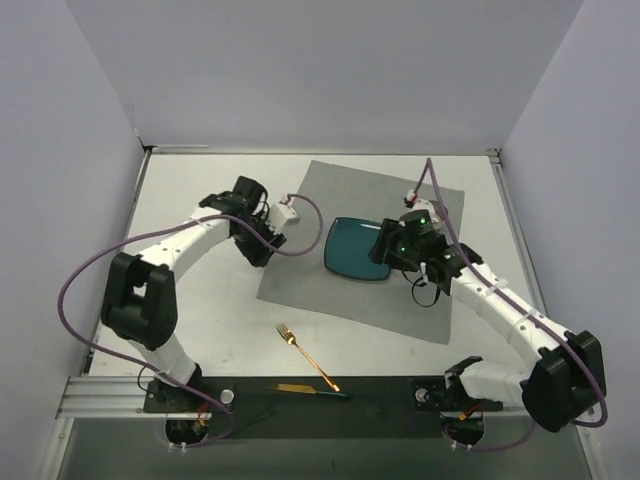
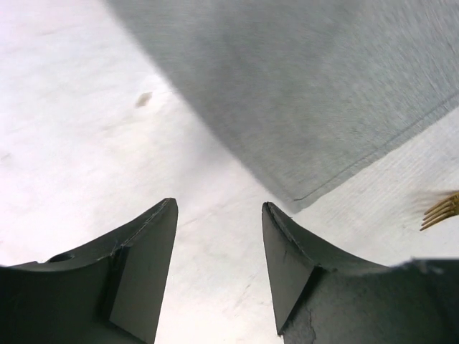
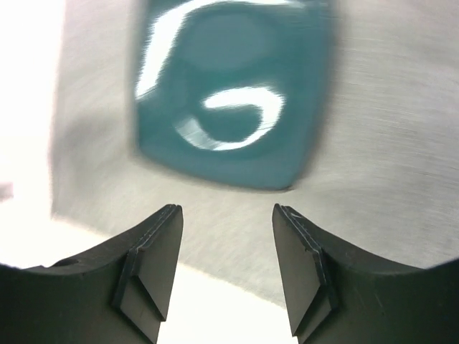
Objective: Set the dinner table for one person
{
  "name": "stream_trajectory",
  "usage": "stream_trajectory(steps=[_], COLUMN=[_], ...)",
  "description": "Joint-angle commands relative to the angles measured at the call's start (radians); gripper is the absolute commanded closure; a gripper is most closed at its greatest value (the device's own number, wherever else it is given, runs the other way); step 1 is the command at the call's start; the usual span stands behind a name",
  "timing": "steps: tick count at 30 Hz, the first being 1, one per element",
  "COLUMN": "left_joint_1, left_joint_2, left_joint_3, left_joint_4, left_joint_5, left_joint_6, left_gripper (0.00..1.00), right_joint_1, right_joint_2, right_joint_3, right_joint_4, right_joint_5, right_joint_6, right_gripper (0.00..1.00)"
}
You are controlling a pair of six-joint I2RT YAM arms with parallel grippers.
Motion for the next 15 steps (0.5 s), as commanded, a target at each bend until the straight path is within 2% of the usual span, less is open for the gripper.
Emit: stream_trajectory(steps=[1,2,4,5,7,8,12,15], left_joint_1=[0.137,0.196,0.267,0.351,0.433,0.535,0.655,0.675], left_joint_2=[-0.137,-0.178,-0.25,-0.278,-0.368,-0.396,-0.511,-0.557], left_joint_3=[0.082,0.077,0.039,0.022,-0.024,-0.071,-0.162,-0.204], left_joint_4=[-0.053,-0.067,-0.072,-0.069,-0.054,-0.052,-0.063,-0.078], left_joint_5=[0.076,0.082,0.097,0.103,0.172,0.197,0.255,0.246], left_joint_6=[-0.046,-0.052,-0.064,-0.072,-0.079,-0.079,-0.049,-0.041], left_gripper=[0.38,0.38,0.38,0.38,0.36,0.36,0.34,0.34], right_joint_1=[0.252,0.371,0.49,0.591,0.68,0.754,0.869,0.895], right_joint_2=[-0.032,-0.021,0.032,0.054,0.136,0.17,0.389,0.478], right_joint_3=[0.064,0.072,0.095,0.105,0.151,0.171,0.291,0.355], right_joint_4=[-0.192,-0.2,-0.212,-0.215,-0.216,-0.217,-0.232,-0.239], right_joint_5=[0.199,0.202,0.214,0.216,0.205,0.196,0.145,0.098], right_joint_6=[-0.098,-0.092,-0.073,-0.066,-0.059,-0.067,-0.098,-0.098], right_gripper=[0.46,0.45,0.45,0.45,0.45,0.45,0.45,0.46])
